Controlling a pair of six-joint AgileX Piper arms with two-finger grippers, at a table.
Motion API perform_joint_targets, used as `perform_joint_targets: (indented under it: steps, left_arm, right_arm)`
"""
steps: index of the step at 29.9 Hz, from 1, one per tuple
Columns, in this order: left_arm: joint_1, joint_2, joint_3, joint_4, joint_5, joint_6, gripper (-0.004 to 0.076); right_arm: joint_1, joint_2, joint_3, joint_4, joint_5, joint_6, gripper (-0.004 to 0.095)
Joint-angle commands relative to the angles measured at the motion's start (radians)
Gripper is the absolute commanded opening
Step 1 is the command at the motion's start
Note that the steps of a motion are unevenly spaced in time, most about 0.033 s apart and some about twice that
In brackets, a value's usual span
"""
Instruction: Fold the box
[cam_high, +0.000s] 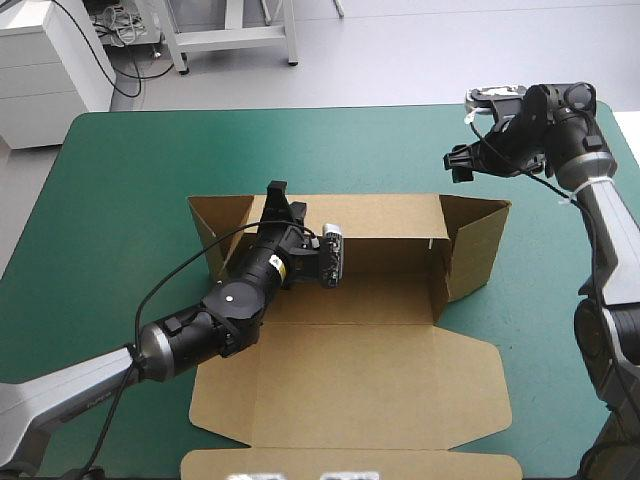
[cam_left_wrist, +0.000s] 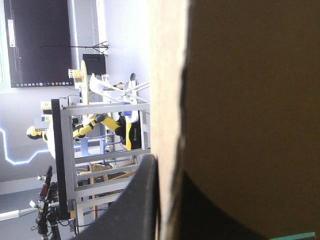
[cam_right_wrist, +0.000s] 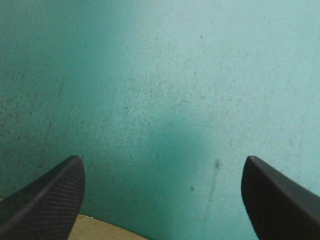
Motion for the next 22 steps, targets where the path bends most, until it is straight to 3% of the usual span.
perform_joint_targets:
  steps: [1, 22]
  left_arm:
    - [0.000, -0.017, 0.002, -0.059, 0.040, -0.030, -0.0008]
    - [0.000, -0.017, 0.002, -0.050, 0.047, -0.034, -0.0008]
  right_arm:
    - [-0.010, -0.055, -0.008, 0.003, -0.016, 0.012, 0.0767]
    - [-0.010, -0.272, 0.287, 0.013, -0.018, -0.067, 0.0763]
